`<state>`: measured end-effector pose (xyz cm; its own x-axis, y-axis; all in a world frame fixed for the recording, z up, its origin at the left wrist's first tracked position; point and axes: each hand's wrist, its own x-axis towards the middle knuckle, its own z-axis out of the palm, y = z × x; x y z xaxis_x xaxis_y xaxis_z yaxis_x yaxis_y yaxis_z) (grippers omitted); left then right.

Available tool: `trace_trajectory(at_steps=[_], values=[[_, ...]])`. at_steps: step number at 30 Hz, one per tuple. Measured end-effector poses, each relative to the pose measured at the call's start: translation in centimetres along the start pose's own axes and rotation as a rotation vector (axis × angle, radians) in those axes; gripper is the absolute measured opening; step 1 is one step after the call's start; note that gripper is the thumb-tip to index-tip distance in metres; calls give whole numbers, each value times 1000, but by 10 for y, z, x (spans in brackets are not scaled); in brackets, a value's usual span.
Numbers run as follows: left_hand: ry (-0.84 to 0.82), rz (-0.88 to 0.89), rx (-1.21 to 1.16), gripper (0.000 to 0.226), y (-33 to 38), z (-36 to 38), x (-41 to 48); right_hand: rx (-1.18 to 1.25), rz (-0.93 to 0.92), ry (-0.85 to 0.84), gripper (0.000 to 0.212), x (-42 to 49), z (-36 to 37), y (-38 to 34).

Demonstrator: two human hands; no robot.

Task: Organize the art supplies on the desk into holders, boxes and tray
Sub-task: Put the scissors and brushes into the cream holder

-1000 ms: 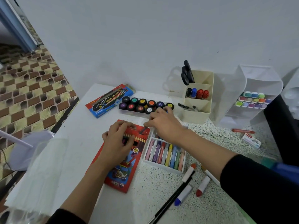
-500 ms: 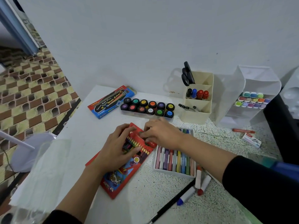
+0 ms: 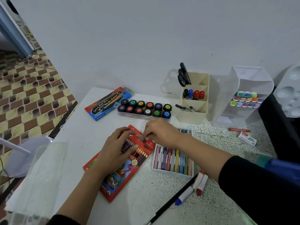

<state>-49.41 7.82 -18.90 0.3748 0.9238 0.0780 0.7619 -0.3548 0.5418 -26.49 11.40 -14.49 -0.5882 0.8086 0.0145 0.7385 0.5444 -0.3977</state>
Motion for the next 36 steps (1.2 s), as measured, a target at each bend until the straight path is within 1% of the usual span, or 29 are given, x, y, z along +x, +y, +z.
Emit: trace_trajectory(at_steps=[4,7,8,13,16,19,22,25,27,29,31,34,36], values=[[42,12,-12,59,0,1,0,105,42,-32,13,5,3,-1],[112,21,-12,56,0,1,-2,127,61,-6,10,4,4,1],[111,13,-13,55,0,0,-2,115,68,9,11,2,3,2],[-37,-52,-74,67,-5,-8,-5,18,105,22,16,-7,1,8],[-34,-78,-127,69,-4,-6,-6,4,117,14,17,-4,2,6],[-10,-72,-146,64,-5,-3,-5,33,69,16,19,0,5,-1],[7,-68,-137,65,-5,-2,-5,70,20,46,20,2,10,-9],[45,-57,-110,55,-1,-1,-7,156,43,42,13,3,9,-11],[55,-63,-103,50,0,-1,-6,195,53,56,12,2,8,-12],[52,-78,-112,48,1,-2,-5,157,88,122,20,0,9,-10],[56,-84,-104,48,1,-1,-5,68,165,169,24,-4,10,-7],[77,-82,-82,48,2,0,-7,2,205,145,15,-5,16,-6],[87,-86,-81,46,3,1,-8,-12,219,150,15,-5,21,-8]])
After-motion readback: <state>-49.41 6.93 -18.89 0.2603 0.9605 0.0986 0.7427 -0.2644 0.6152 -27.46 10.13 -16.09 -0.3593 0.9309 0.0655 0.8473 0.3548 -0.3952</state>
